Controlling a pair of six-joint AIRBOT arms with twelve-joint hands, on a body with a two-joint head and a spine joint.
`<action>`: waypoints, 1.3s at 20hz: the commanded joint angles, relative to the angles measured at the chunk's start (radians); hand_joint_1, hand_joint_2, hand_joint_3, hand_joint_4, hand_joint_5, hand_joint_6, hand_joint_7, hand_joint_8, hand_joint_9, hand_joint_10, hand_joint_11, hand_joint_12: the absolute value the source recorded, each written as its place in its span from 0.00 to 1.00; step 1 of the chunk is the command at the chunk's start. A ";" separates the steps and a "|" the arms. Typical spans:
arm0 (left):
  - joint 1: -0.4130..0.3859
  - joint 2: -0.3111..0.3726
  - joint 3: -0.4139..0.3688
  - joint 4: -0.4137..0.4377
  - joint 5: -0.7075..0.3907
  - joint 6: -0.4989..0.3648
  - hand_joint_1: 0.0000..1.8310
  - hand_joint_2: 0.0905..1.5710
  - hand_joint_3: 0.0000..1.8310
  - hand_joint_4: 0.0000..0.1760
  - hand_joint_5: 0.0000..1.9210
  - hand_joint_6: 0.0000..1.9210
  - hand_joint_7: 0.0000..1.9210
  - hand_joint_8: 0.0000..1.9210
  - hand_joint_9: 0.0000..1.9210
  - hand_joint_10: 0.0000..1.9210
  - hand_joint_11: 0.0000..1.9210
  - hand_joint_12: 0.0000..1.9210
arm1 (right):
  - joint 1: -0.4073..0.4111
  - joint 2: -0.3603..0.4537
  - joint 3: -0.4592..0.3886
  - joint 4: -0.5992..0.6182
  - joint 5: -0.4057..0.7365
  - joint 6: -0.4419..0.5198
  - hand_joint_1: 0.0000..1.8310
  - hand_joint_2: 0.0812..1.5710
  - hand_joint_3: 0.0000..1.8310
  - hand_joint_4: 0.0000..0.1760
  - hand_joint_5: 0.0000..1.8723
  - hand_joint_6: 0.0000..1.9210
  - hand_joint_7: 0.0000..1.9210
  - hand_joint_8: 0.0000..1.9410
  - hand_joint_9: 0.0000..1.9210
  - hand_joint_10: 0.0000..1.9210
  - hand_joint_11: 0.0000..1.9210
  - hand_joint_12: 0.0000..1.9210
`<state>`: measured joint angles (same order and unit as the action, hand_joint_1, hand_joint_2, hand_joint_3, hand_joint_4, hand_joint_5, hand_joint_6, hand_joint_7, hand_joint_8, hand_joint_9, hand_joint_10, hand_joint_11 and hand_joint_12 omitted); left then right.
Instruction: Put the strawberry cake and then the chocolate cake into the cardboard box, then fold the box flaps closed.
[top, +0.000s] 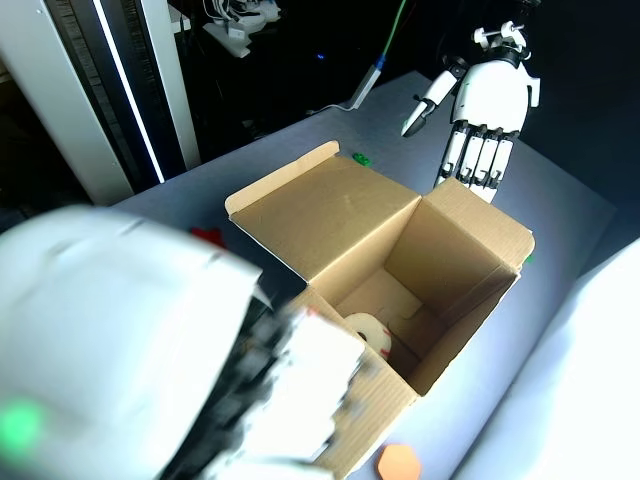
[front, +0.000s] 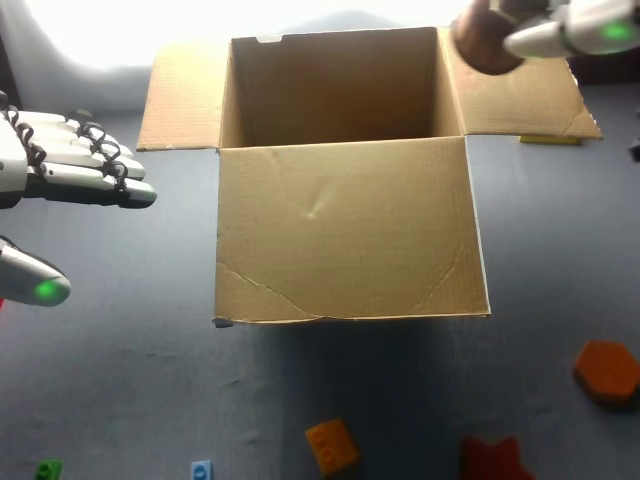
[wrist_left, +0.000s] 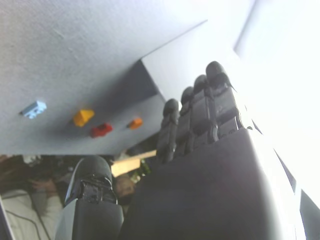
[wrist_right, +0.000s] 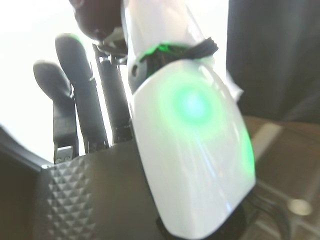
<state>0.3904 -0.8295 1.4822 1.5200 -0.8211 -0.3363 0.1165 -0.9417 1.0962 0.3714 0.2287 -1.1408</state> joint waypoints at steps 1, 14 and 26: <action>-0.009 0.006 -0.001 -0.071 -0.008 0.006 0.00 0.75 0.00 0.14 0.05 0.00 0.04 0.00 0.02 0.00 0.00 0.10 | 0.003 -0.002 0.011 -0.016 0.156 0.008 0.66 0.73 0.00 0.00 0.45 0.57 0.49 0.64 0.36 0.80 0.19 1.00; -0.021 0.003 -0.003 -0.077 0.006 0.018 0.00 0.76 0.00 0.23 0.03 0.00 0.04 0.00 0.02 0.00 0.00 0.15 | -0.142 -0.191 0.052 -0.030 0.309 -0.016 0.60 0.71 0.00 0.00 0.29 0.46 0.33 0.52 0.24 0.72 0.14 1.00; -0.021 0.001 -0.009 -0.091 0.022 0.018 0.00 0.76 0.00 0.16 0.04 0.00 0.04 0.00 0.05 0.00 0.00 0.17 | -0.131 -0.084 0.022 -0.021 0.337 0.012 0.51 0.57 0.00 0.00 0.01 0.00 0.06 0.00 0.07 0.04 0.00 0.30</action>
<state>0.3782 -0.8330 1.4719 1.5013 -0.7853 -0.3206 -0.0322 -1.0355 1.1133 0.3580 0.4252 -1.1358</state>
